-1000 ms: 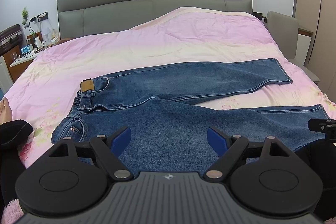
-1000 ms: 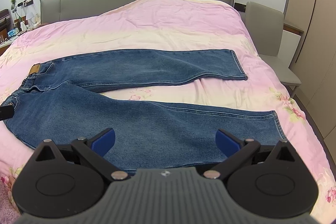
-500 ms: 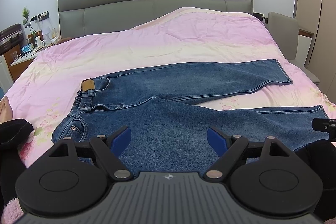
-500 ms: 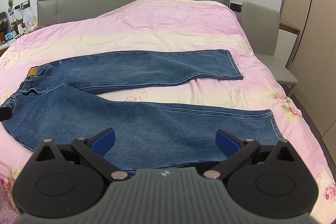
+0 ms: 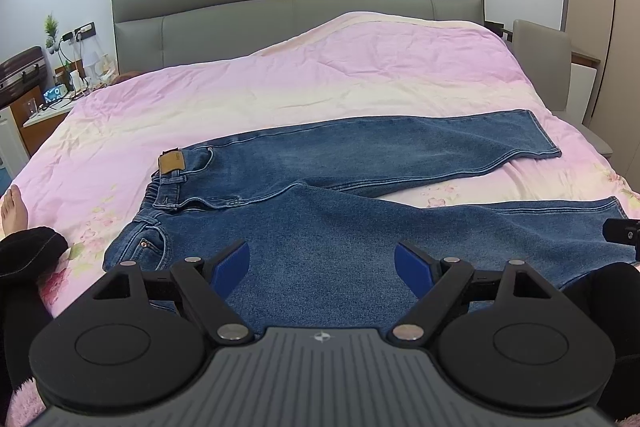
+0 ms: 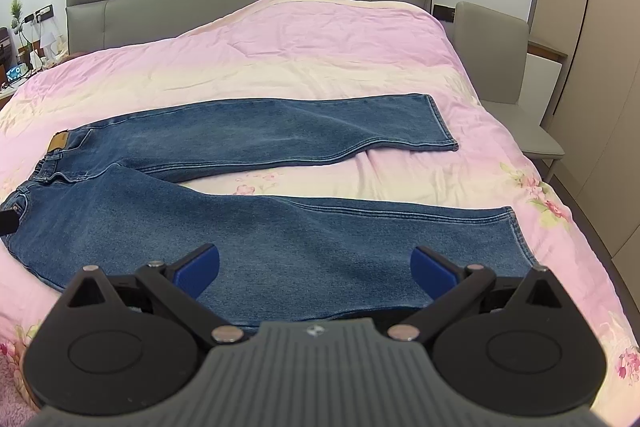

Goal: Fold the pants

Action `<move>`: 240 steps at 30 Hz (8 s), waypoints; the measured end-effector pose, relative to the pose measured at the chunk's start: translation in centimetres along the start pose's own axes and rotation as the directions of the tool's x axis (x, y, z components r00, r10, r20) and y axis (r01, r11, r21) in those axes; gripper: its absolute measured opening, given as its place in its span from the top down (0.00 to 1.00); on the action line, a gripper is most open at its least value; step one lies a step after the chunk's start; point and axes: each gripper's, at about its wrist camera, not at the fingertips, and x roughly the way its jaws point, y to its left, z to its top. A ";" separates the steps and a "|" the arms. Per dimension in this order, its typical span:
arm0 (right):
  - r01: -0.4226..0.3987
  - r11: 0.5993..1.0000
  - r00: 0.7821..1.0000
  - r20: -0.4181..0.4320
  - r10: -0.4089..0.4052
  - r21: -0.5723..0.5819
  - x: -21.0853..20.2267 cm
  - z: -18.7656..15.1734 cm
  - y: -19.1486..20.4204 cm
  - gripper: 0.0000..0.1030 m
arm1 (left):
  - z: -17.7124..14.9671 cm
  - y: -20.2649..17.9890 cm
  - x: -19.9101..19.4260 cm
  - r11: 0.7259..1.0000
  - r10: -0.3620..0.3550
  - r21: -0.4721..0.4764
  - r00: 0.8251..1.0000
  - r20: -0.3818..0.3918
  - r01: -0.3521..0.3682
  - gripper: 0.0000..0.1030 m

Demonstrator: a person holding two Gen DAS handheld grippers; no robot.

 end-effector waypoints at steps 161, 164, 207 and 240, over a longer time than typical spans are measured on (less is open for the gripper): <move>0.010 0.577 0.999 -0.034 0.031 0.817 41.2 7.3 -26.9 0.40 | -1.8 22.9 28.0 0.434 -0.017 -0.900 0.999 -0.044 -0.033 0.23; -0.004 0.566 1.000 -0.013 0.027 0.825 42.5 8.4 -26.5 0.49 | -0.8 22.7 28.5 0.468 0.003 -0.882 0.997 -0.072 -0.065 0.28; 0.296 0.808 0.940 -0.306 -0.152 0.509 24.9 1.4 -27.3 0.55 | -1.1 18.8 9.9 0.824 0.153 -0.474 0.927 -0.342 -0.311 0.28; 0.039 0.928 0.943 -0.294 -0.157 -0.371 29.0 12.2 -24.5 0.44 | 6.2 9.8 24.3 0.734 0.116 0.630 0.867 -0.484 0.253 0.27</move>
